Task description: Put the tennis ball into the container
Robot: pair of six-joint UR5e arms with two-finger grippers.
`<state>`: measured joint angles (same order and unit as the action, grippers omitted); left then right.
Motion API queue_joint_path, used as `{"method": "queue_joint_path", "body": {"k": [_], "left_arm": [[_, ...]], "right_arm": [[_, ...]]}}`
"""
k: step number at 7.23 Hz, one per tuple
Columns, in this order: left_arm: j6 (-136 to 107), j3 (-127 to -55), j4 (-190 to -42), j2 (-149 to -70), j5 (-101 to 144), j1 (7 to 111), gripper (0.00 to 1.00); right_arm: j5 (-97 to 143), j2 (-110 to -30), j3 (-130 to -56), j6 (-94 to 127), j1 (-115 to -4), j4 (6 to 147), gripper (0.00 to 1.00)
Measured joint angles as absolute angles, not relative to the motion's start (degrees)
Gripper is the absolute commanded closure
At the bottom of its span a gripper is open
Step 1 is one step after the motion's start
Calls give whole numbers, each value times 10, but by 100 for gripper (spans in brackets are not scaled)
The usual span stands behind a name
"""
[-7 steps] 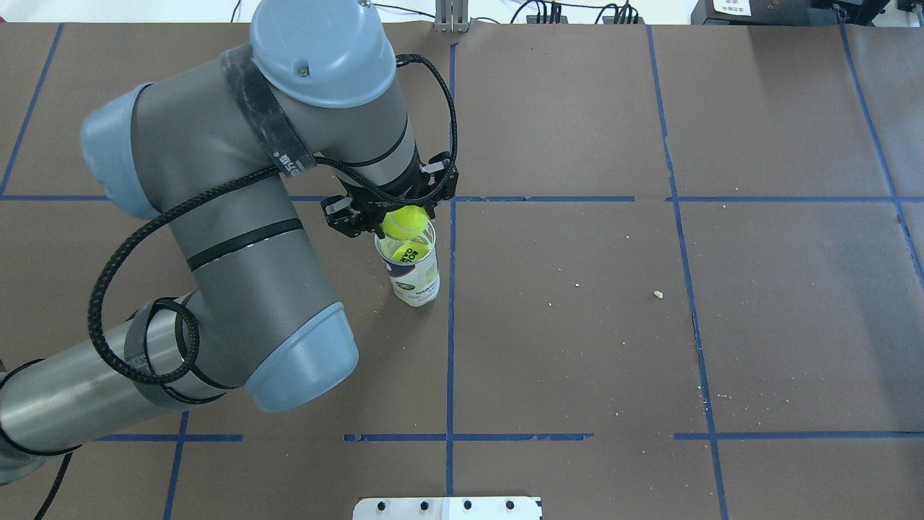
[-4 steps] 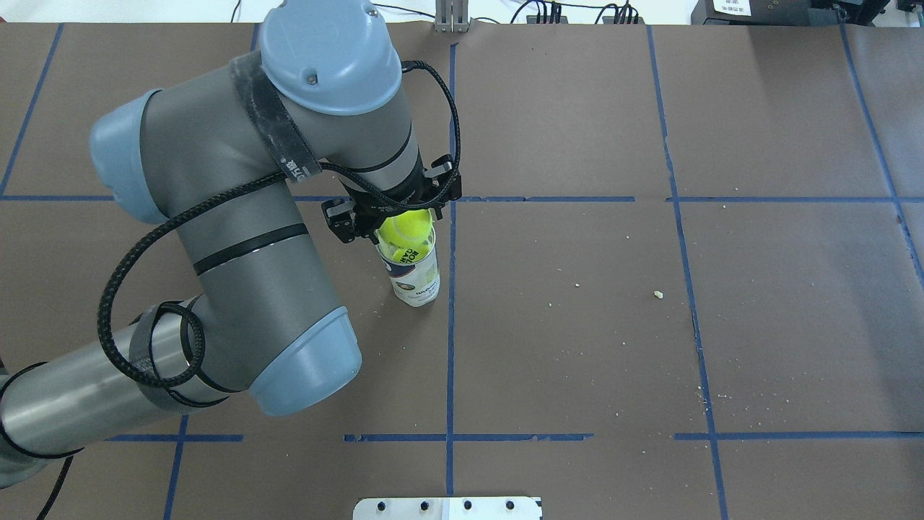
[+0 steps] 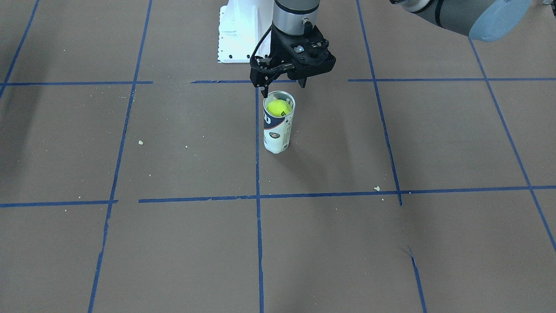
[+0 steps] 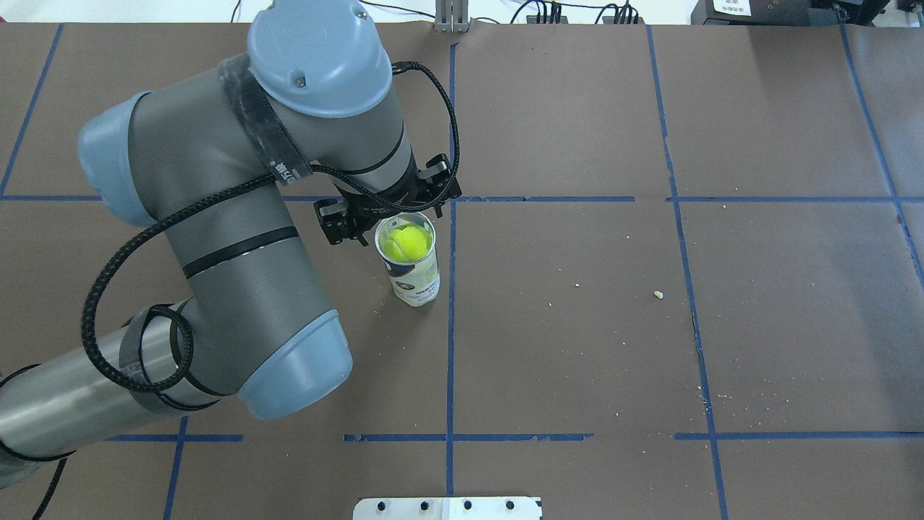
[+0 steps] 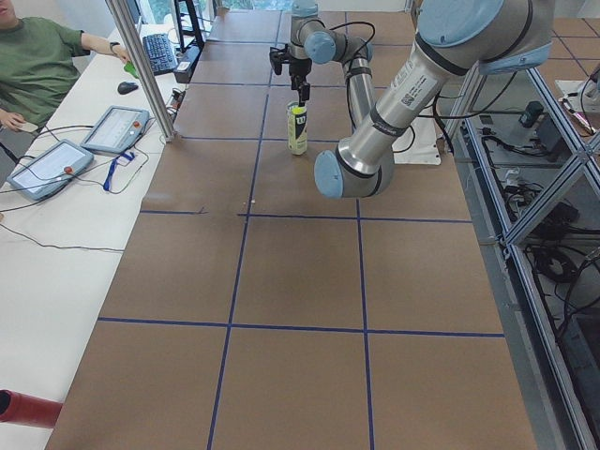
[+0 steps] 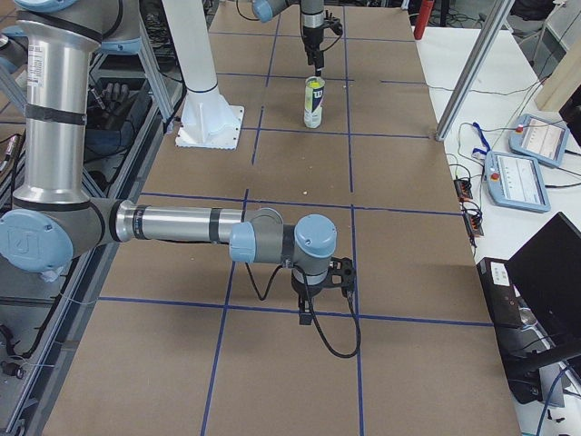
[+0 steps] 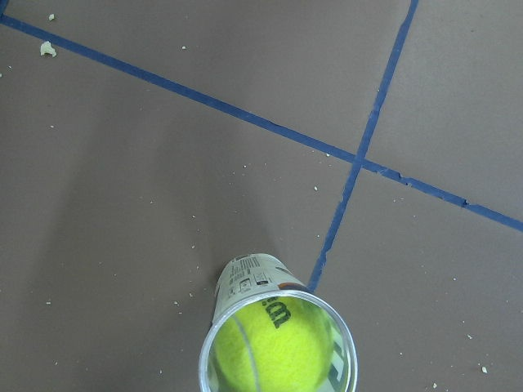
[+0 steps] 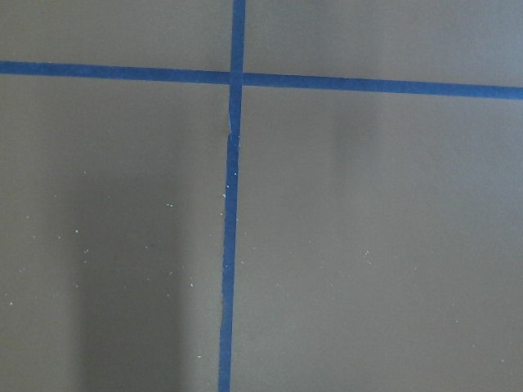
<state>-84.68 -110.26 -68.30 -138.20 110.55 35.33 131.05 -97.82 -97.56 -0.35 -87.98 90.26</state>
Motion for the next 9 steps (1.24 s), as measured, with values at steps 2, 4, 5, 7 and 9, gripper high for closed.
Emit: {"method": "queue_joint_path", "body": {"k": [2,4,5,7,9], "left_arm": [[-749,-1143,-684,-1334,1108,380,0],[-597,-1152,-713,-1267,1134,456,0],[-502,-1147,-754,-1210,1171,512,0],[-278,-1091,-804,-1121,1241,640,0],[-125,-1015,-813,-1072,1278,753,0]], "right_arm": [[1310,-978,-976,-4,-880,903,0],[1310,-978,-976,-4,-880,903,0],[1310,-978,-976,-4,-880,903,0],[1310,-978,-976,-4,-880,903,0],[1310,-978,-976,-4,-880,903,0]]}}
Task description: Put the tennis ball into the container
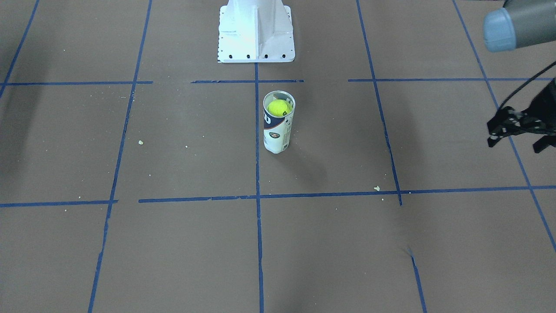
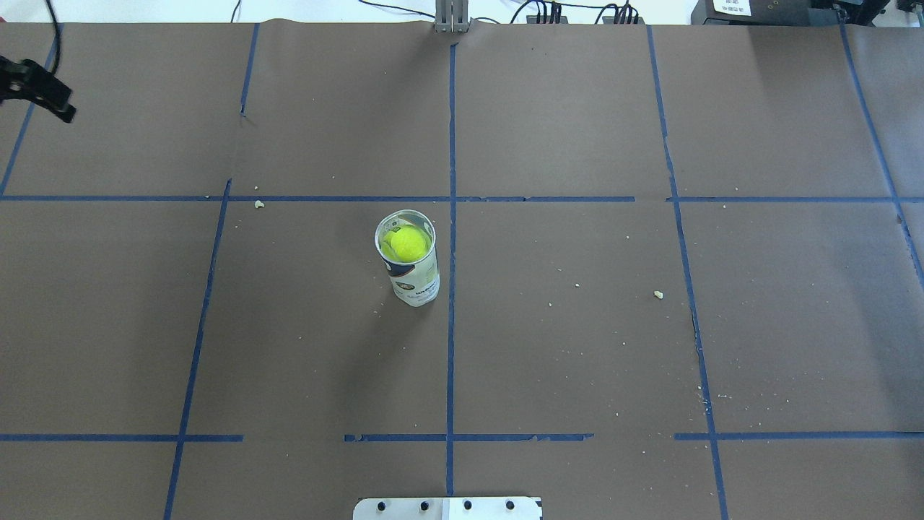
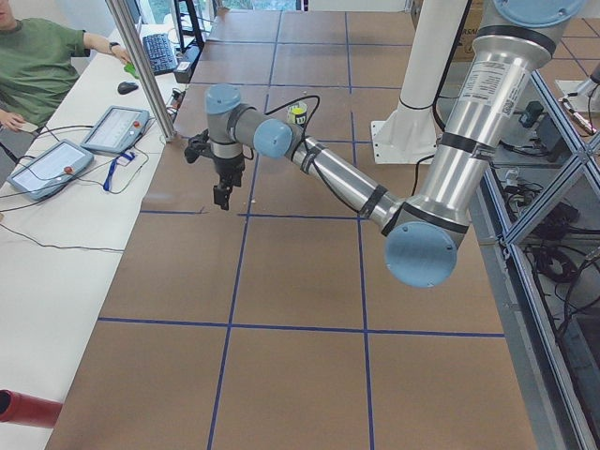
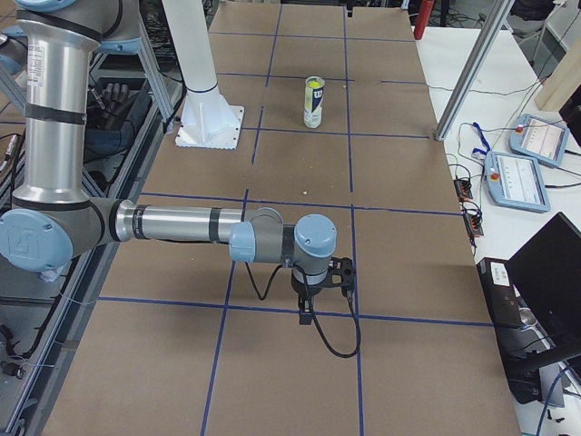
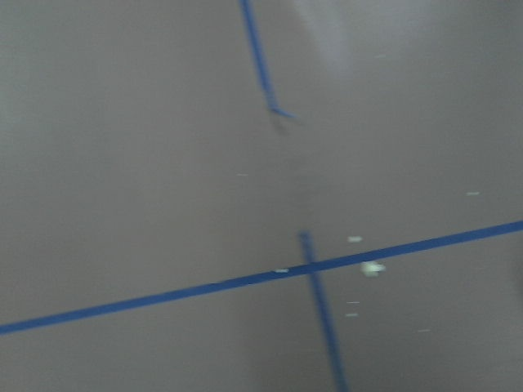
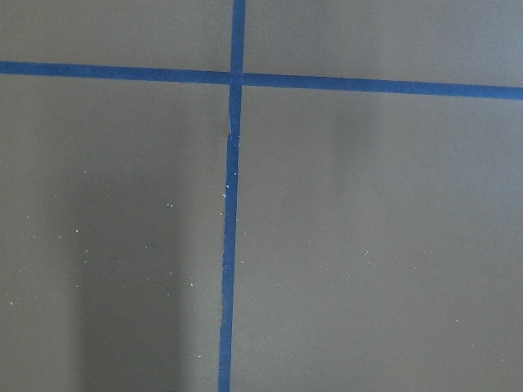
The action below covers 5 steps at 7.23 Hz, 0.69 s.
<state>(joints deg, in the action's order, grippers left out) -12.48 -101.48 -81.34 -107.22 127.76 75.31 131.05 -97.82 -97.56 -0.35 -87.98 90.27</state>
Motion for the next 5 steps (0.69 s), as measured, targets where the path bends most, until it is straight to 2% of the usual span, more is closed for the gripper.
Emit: {"method": "queue_joint_path", "body": {"k": [2,5], "left_arm": [[-53,-974,-820,-1034,1285,814,0],[19,-967,-855,-942,1344,861,0]], "right_arm": [[1310,-978,-976,-4,-880,903,0],[1310,-978,-976,-4,-880,903,0]]}}
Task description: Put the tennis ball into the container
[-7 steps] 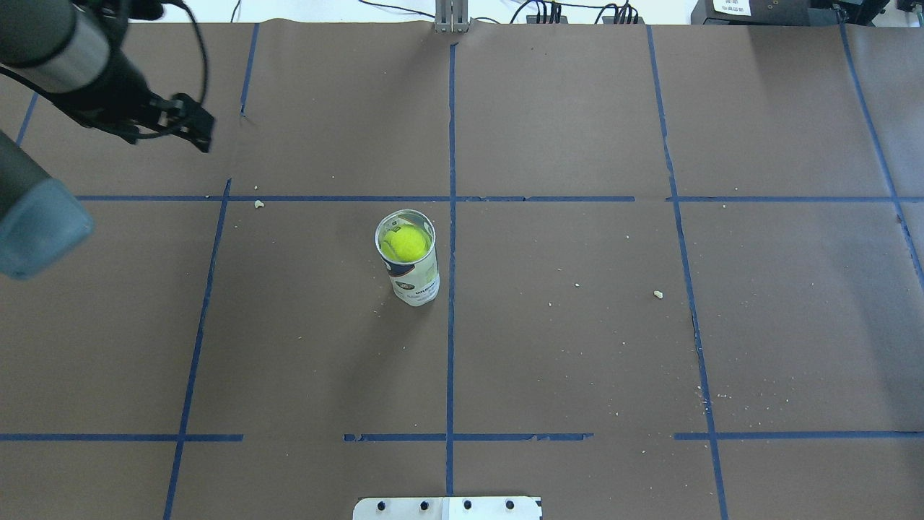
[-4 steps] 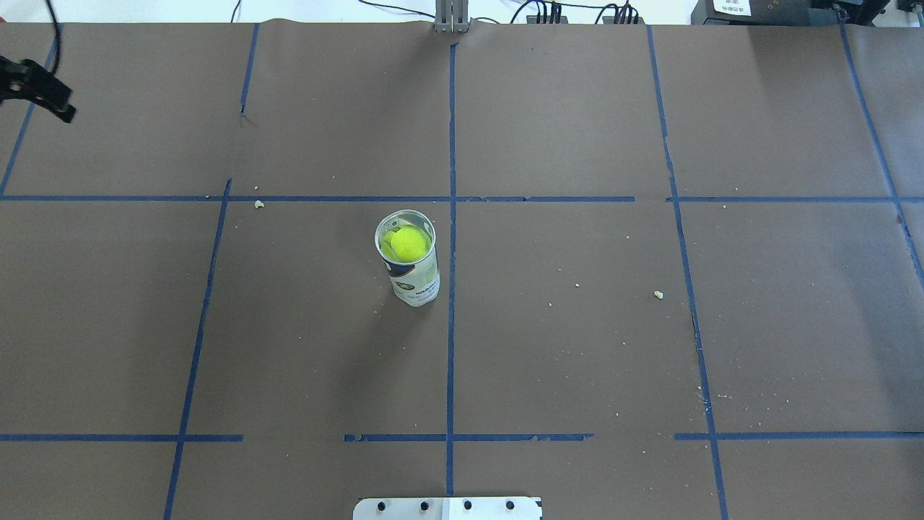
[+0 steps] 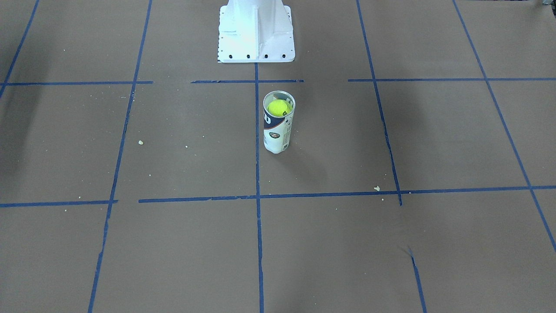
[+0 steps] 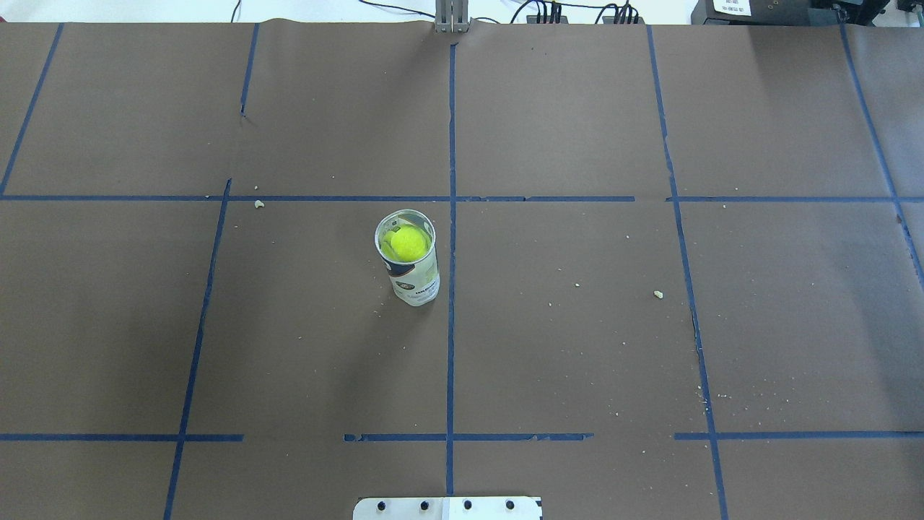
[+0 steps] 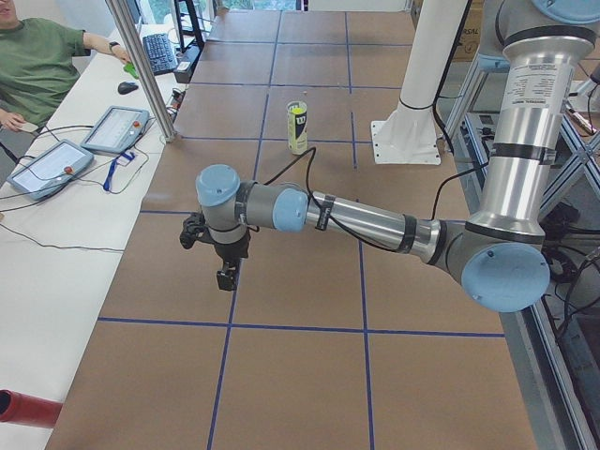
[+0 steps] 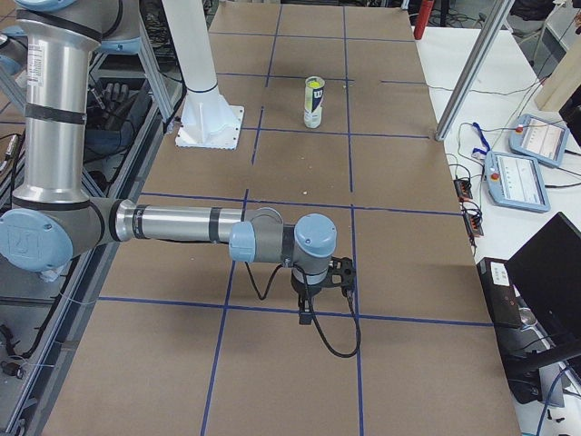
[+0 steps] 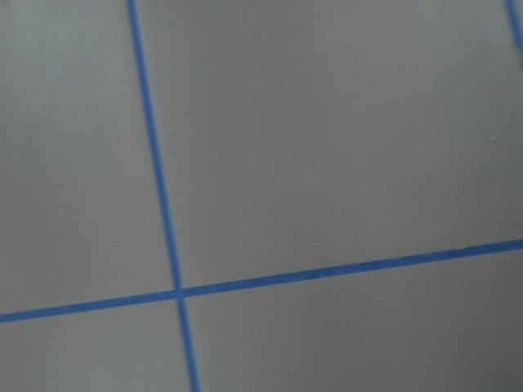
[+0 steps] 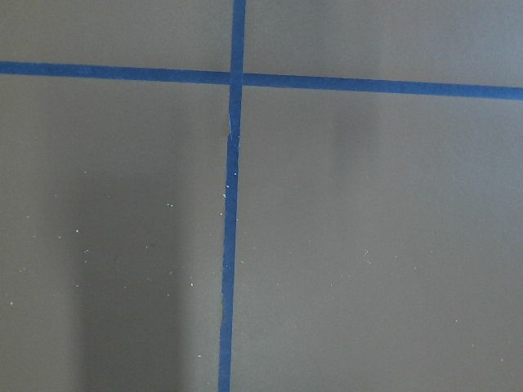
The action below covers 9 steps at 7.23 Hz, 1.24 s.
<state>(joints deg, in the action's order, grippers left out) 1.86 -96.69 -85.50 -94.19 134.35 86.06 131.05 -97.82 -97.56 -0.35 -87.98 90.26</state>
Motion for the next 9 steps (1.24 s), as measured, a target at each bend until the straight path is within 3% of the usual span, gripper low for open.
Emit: {"method": "queue_joint_path", "body": {"k": [3,9], "left_arm": [[23,-945,-876,-901,1371,866,0],[23,-962,-885,-905,1363,869,0]], "right_arm": [[1310,-978,-976,-3,-880,903,0],[1310,-978,-976,-4,-880,903,0]]}}
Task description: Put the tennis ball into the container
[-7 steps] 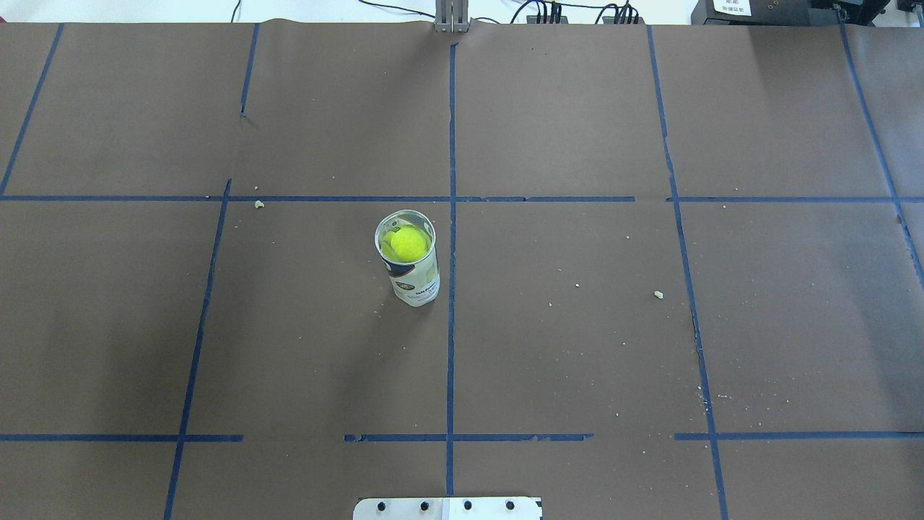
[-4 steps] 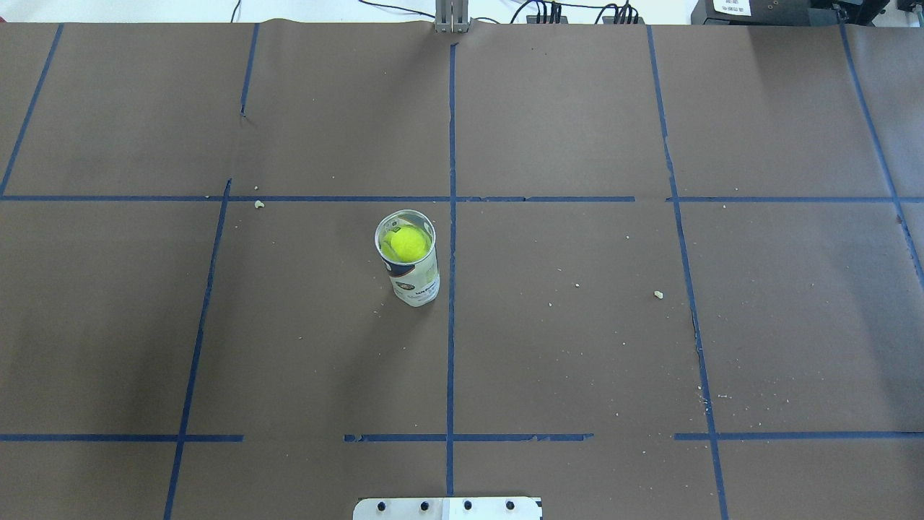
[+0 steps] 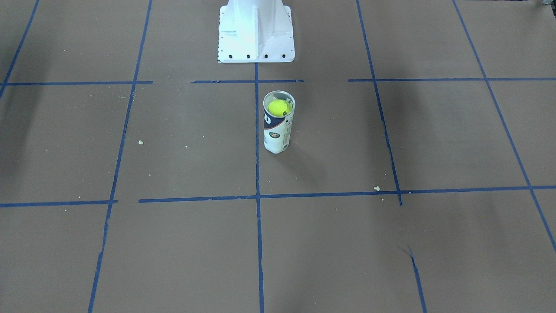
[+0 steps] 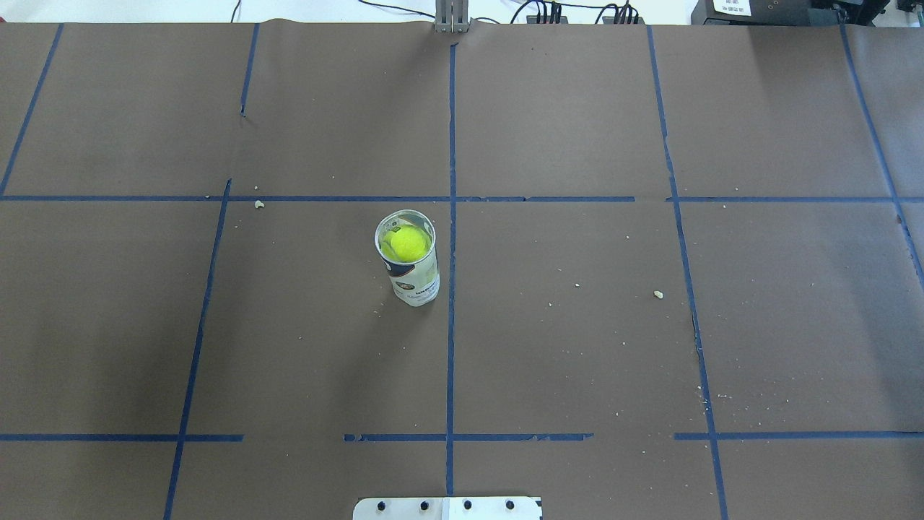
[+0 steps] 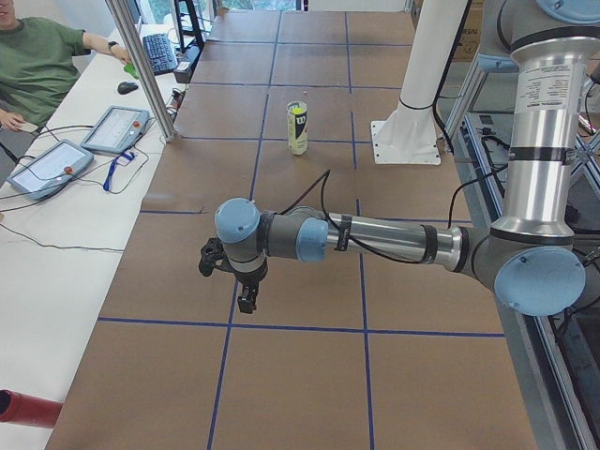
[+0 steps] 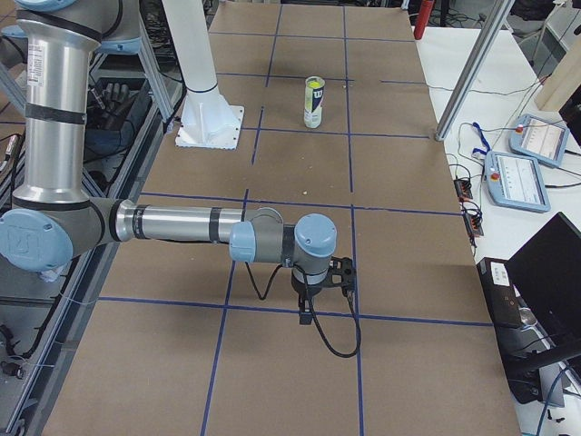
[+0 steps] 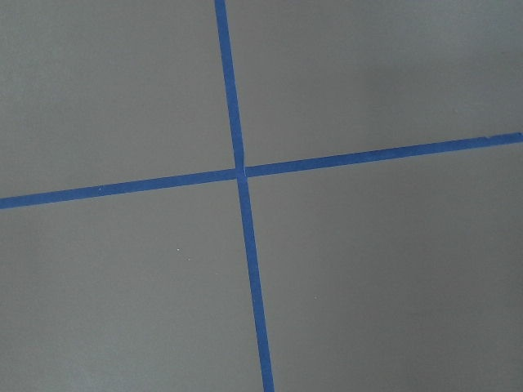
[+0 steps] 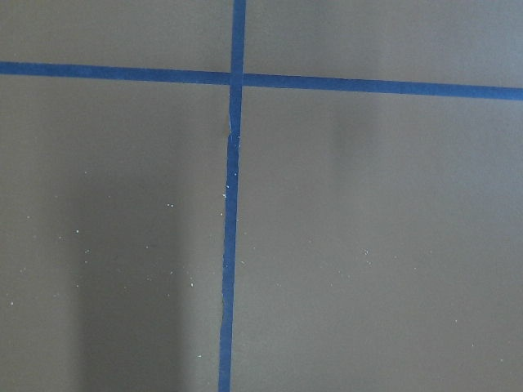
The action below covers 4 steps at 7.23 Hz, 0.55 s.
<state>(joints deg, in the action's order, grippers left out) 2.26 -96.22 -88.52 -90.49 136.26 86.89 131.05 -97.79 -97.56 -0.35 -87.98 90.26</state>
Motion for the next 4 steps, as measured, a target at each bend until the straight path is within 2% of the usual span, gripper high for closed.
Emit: {"method": "queue_joint_path", "body": {"k": [4], "left_arm": [[23,-965,-885,-901,1362,869,0]], "right_arm": [[1310,-978,-976,-4,-880,903,0]]}}
